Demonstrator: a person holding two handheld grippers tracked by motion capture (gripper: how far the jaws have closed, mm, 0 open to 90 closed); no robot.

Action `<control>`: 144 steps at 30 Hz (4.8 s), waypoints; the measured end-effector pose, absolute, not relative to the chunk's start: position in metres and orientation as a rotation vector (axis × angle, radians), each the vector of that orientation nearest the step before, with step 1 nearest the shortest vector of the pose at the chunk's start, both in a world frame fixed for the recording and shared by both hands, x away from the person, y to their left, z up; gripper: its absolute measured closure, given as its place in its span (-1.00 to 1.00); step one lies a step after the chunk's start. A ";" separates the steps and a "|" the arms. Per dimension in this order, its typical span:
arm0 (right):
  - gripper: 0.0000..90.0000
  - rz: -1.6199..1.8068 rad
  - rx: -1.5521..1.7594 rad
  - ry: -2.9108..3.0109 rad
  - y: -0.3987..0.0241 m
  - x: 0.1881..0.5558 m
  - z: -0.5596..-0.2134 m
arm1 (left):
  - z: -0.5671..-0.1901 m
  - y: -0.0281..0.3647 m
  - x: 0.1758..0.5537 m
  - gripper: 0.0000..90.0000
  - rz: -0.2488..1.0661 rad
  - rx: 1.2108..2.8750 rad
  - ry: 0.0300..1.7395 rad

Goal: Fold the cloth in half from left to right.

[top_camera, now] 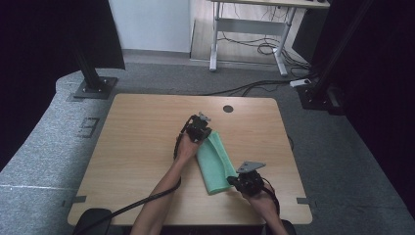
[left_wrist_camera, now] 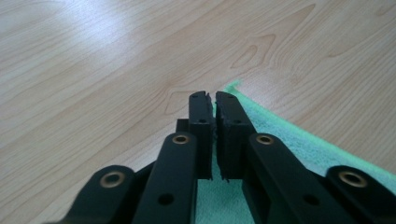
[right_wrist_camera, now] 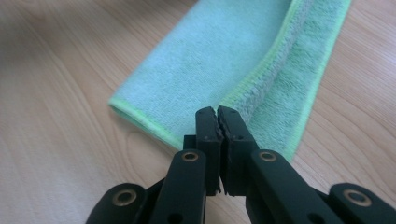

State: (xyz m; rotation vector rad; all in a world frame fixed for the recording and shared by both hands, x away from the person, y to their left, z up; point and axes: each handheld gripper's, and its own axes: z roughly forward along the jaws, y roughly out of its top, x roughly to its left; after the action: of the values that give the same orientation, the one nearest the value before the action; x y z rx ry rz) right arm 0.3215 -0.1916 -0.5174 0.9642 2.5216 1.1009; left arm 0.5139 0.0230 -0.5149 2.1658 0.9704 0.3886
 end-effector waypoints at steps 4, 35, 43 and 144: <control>0.91 1.072 0.979 2.510 -0.195 0.323 -0.520 | -0.515 0.021 0.515 0.50 0.398 2.133 0.976; 0.71 0.979 1.106 2.471 -0.202 0.339 -0.528 | -0.516 0.056 0.451 -0.62 0.414 2.189 0.882; 0.98 0.995 1.078 2.416 -0.202 0.334 -0.518 | -0.522 0.058 0.431 -0.63 0.436 2.218 0.843; -0.63 0.992 1.148 2.374 -0.209 0.345 -0.542 | -0.540 0.174 0.338 -0.79 0.377 2.208 1.036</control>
State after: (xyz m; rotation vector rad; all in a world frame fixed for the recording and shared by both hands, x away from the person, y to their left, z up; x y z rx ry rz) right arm 0.3451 -0.2090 -0.5419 1.1483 2.3737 0.9924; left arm 0.3381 0.1741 -0.5400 2.2082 1.0362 0.3770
